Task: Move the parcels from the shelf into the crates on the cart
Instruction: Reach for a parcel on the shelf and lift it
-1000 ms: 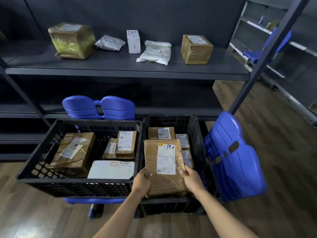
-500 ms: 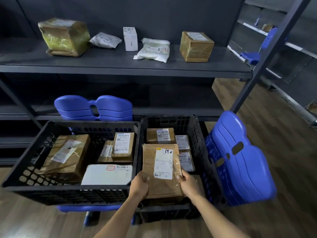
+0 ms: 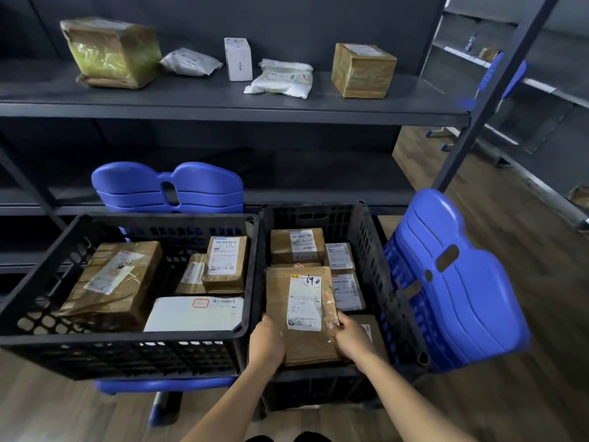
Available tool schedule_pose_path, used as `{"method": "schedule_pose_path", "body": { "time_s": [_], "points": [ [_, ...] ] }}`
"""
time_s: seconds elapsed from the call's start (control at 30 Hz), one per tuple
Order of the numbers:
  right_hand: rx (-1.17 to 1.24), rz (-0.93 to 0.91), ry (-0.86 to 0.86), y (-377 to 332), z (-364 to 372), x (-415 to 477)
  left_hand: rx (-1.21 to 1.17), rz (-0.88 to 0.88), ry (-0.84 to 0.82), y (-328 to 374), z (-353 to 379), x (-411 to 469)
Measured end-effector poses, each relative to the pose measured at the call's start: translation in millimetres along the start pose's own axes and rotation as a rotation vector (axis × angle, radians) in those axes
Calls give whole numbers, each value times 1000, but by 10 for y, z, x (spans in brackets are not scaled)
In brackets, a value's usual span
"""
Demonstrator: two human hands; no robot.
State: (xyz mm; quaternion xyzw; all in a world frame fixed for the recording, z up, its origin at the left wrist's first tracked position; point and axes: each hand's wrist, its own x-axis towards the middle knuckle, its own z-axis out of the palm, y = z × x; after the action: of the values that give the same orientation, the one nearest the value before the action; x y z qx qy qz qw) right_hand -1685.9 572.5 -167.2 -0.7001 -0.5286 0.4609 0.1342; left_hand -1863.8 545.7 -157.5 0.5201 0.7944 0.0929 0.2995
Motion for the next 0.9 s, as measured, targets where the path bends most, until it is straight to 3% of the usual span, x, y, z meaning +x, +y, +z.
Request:
{"method": "schedule_pose_path", "body": {
  "time_s": [0.2,0.33,0.43,0.53,0.63,0.9],
  "points": [
    [-41,-40,1,31,11,40,74,15,6,38,96,-86],
    [-249,-102,40,8,10,-35,101,154,-38,43,105,-203],
    [-494,-312,108,-56,15,-147,241,251,-118,51,83,-236],
    [-720,-496,8,-84,48,-177,411,350,-192,70,86,-216],
    [-866,-526,-101,-70,95,-180,450,358,-275,90,115,-182],
    [-930,-482,-154,-77,97,-139,453,323,-323,102,118,-165]
  ]
}}
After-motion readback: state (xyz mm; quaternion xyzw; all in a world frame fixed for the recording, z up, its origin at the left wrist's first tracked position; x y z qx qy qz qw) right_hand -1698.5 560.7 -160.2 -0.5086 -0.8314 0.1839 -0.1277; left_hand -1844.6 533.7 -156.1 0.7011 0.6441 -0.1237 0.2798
